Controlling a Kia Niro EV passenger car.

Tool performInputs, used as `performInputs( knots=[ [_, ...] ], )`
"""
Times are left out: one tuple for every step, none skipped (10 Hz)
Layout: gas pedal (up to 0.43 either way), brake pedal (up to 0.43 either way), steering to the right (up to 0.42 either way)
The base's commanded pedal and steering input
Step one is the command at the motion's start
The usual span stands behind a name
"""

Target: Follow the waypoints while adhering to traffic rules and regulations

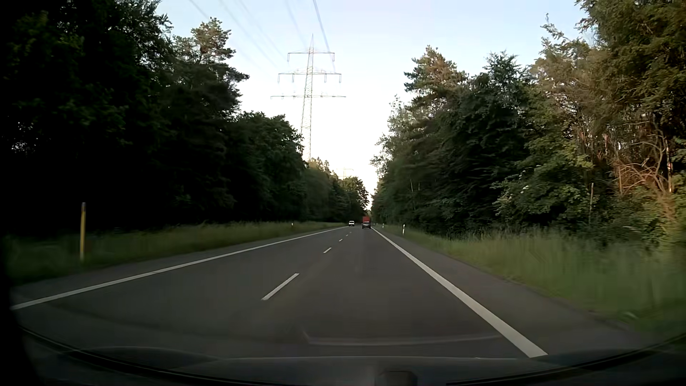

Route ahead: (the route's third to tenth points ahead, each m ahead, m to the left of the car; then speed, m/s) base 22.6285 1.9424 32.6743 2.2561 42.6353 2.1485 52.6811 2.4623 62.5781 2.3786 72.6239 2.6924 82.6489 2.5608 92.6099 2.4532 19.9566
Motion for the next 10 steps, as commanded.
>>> performInputs(
  knots=[
    [0.130,0.018,0.002],
    [0.110,0.024,0.003],
    [0.110,0.018,0.002],
    [0.110,0.018,0.002],
    [0.110,0.024,0.002],
    [0.110,0.018,0.002],
    [0.110,0.018,0.002],
    [0.110,0.018,0.002],
    [0.110,0.024,0.002],
    [0.110,0.018,0.002]
  ],
)
